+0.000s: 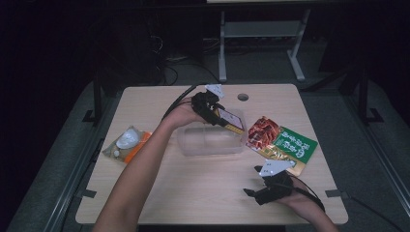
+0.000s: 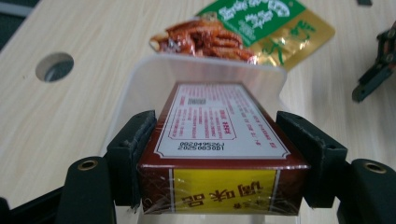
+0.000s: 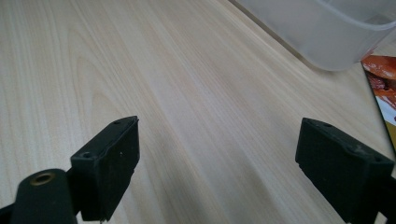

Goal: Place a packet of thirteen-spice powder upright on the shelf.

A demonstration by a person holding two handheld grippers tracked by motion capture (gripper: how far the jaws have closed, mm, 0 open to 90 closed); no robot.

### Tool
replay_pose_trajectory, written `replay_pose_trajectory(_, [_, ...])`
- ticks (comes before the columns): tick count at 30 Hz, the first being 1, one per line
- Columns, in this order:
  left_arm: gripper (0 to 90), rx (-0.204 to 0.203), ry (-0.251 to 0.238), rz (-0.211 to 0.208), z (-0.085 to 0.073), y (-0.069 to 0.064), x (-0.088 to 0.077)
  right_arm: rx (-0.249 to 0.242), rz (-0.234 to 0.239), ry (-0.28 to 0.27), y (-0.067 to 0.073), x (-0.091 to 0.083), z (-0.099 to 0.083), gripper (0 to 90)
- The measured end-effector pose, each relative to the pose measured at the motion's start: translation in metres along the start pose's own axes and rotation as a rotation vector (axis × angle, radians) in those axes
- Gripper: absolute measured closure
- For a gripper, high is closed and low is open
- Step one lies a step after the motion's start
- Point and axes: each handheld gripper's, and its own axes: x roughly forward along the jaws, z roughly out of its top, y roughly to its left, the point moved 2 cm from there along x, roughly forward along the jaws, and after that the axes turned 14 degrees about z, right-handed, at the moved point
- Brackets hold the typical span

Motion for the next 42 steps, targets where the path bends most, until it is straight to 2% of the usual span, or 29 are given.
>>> replay_pose_trajectory(3, [31.0, -0.014, -0.023, -0.006, 0.002, 0.0, 0.001, -0.003, 0.002, 0.001, 0.0, 0.0, 0.0, 13.4])
replay_pose_trajectory(8, [31.0, -0.013, -0.027, -0.011, 0.005, -0.001, 0.006, 0.0, 0.004, 0.001, 0.001, 0.0, 0.0, 13.4])
replay_pose_trajectory(9, [31.0, -0.024, -0.032, -0.013, 0.006, -0.001, 0.007, 0.001, 0.005, 0.0, 0.001, 0.0, 0.0, 13.4])
replay_pose_trajectory(19, [30.9, -0.022, -0.047, -0.022, 0.016, 0.001, 0.011, -0.001, 0.014, 0.002, 0.002, 0.002, 0.001, 13.4])
replay_pose_trajectory(29, [30.9, -0.029, -0.066, -0.035, 0.025, -0.002, 0.025, -0.002, 0.02, 0.0, 0.001, 0.003, 0.0, 13.4])
replay_pose_trajectory(42, [31.0, -0.02, -0.04, -0.059, 0.028, -0.01, 0.047, 0.0, 0.025, 0.003, 0.0, 0.003, 0.0, 13.4])
